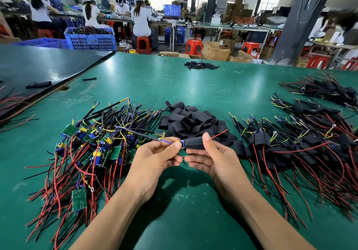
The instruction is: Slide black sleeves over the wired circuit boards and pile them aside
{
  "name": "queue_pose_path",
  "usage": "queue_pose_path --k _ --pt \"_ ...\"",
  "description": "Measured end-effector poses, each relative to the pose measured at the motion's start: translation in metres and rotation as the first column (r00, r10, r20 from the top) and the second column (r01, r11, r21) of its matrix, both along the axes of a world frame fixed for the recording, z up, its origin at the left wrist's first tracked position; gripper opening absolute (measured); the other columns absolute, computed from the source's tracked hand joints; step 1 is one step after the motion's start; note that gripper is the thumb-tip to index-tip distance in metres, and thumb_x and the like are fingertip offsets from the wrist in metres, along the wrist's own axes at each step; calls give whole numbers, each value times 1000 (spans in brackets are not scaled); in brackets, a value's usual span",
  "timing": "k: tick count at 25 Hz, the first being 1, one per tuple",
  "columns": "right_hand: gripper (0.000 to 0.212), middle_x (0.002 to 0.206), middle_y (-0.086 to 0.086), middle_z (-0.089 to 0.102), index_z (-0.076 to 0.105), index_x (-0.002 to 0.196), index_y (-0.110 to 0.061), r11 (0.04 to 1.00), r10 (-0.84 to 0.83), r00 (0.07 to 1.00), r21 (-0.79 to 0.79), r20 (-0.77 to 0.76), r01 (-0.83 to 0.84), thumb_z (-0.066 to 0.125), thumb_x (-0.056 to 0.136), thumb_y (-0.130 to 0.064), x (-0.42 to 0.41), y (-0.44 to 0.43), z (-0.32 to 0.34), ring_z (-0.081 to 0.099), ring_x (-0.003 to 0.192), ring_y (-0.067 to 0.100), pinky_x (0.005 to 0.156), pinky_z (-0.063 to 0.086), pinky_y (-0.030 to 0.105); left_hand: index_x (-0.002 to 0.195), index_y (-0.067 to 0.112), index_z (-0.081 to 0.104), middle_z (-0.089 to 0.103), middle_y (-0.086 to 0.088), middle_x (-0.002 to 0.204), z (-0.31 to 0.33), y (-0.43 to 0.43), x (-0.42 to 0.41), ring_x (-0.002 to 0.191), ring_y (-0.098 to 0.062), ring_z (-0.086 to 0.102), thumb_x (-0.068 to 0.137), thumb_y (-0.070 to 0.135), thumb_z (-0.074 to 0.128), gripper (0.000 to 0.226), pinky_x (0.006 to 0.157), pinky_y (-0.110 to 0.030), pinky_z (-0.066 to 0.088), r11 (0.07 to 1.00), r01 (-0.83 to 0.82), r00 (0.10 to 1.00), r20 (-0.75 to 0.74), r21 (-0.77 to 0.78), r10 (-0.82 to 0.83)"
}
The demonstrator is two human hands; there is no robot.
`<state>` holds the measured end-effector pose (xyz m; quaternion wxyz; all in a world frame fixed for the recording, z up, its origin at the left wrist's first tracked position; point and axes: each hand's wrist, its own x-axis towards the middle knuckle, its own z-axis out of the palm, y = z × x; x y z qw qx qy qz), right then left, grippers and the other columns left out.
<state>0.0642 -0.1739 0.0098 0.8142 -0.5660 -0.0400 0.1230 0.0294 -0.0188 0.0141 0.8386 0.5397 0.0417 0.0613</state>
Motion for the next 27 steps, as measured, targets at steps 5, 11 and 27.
queue_pose_path --k 5,11,27 --pt "42 91 19 76 82 83 -14 999 18 1000 30 -15 -18 61 81 -51 0 -3 2 76 74 22 60 58 24 84 -1 73 66 -10 74 -2 -2 0 58 -20 59 69 17 77 24 60 -25 53 1000 0 999 41 12 -1" --pt "35 93 21 76 77 90 -18 1000 23 998 -2 55 -23 68 77 -50 -3 2 1 75 72 27 59 59 27 88 4 72 59 -13 62 -2 2 2 55 -19 56 78 11 71 12 59 -25 49 998 14 999 -39 -63 -16" --pt "7 95 15 77 77 93 -16 993 -65 956 -72 287 89 76 86 -15 -3 -4 -5 75 87 31 76 60 30 78 6 79 62 -12 65 -1 2 1 56 -18 56 74 7 75 6 60 -25 50 1000 -3 1000 -17 -3 3"
